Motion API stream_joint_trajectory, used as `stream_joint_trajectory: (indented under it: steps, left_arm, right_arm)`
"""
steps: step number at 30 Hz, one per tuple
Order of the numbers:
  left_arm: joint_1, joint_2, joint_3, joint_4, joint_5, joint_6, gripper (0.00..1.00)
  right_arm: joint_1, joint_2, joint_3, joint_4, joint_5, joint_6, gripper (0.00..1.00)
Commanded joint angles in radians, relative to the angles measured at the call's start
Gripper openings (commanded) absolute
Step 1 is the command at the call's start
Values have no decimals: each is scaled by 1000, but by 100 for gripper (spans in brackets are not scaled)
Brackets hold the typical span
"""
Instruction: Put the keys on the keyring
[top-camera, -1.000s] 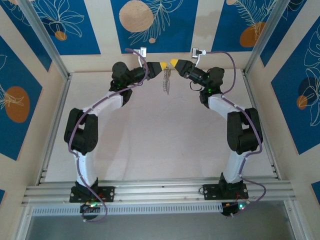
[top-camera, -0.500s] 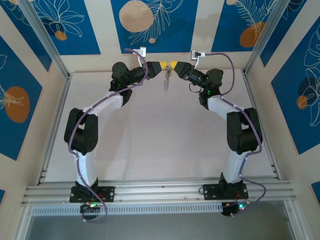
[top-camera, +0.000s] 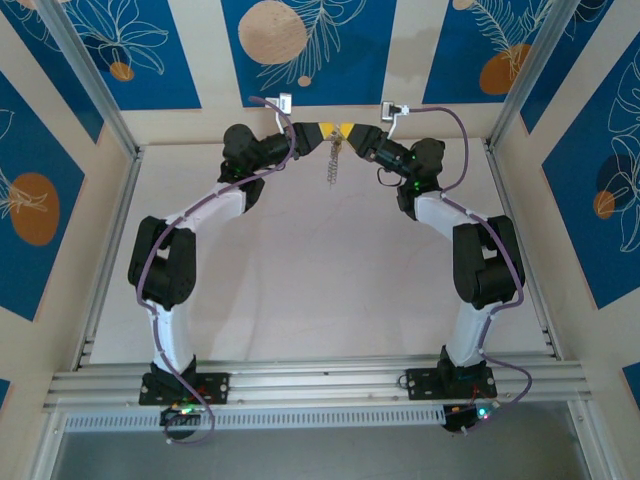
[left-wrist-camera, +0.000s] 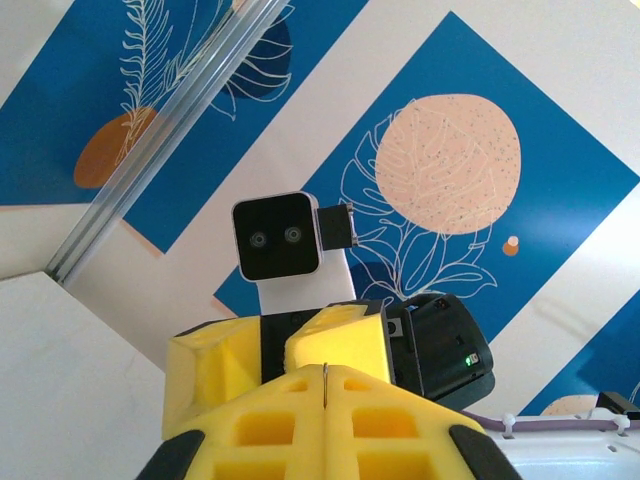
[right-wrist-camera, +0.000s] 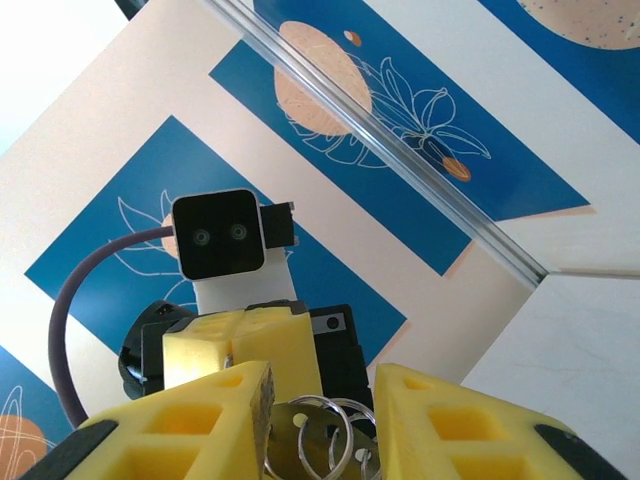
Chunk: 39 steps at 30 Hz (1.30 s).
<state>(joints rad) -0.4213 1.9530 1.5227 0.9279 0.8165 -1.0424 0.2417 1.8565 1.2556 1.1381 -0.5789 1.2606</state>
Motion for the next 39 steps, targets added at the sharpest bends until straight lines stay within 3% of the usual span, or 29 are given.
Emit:
stream_joint_trajectory:
  steps: [1,13,30,39]
  left_arm:
    - [-8,-42,4,53,-13,-10,0]
    - [-8,-40,1,59,-11,-16,0]
    - [-8,-39,4,64,-8,-21,0]
    - [-7,-37,5,67,-8,-22,0]
  right_arm:
    - [-11,-20,-34,44,43,-11,34]
    - [-18,-82,-55,57,67,-40,35]
    - [16,-49,21,-21,33,-73,34]
    - [18,-40,30,-75,28,-98,26]
